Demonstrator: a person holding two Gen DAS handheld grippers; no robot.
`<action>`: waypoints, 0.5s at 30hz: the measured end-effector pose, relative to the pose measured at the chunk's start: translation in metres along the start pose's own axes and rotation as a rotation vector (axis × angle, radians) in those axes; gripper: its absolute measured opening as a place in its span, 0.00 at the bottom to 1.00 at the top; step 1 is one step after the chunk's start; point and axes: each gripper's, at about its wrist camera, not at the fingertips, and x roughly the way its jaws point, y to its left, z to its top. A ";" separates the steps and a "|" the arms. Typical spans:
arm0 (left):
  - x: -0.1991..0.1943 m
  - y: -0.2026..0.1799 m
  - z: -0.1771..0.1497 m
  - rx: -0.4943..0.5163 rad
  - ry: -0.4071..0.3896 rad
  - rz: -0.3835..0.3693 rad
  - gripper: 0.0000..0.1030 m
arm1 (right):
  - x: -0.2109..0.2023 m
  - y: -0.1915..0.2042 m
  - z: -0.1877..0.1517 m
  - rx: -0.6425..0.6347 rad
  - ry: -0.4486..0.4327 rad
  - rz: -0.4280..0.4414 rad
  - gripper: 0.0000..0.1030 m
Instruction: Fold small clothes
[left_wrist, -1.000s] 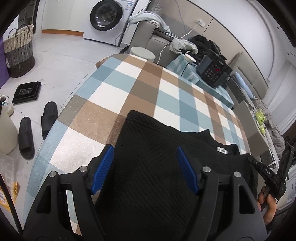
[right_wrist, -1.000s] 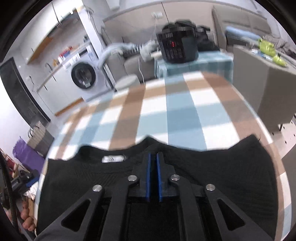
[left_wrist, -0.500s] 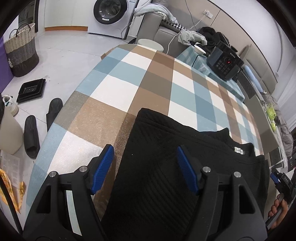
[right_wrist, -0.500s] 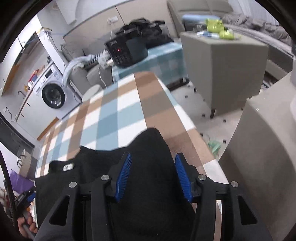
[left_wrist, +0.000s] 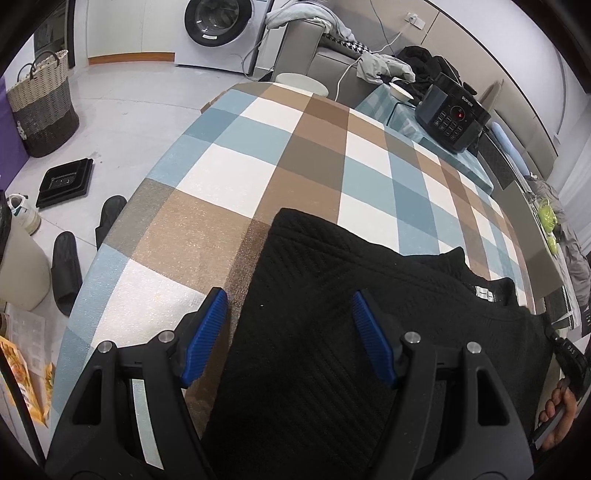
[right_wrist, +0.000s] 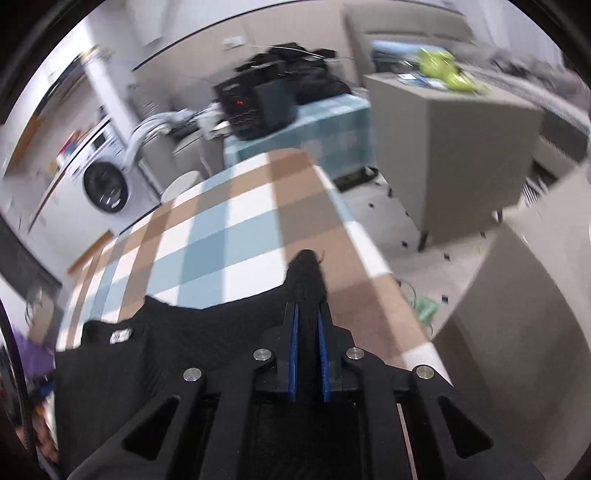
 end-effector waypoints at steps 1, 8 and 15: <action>0.000 0.001 0.000 -0.002 0.000 0.001 0.66 | 0.003 -0.003 0.000 0.014 0.019 0.002 0.14; 0.005 -0.002 0.001 0.026 -0.017 0.017 0.64 | 0.002 0.006 -0.001 -0.025 0.003 0.046 0.42; 0.006 -0.010 -0.001 0.075 -0.054 0.006 0.10 | 0.002 0.017 -0.006 -0.097 -0.023 -0.004 0.09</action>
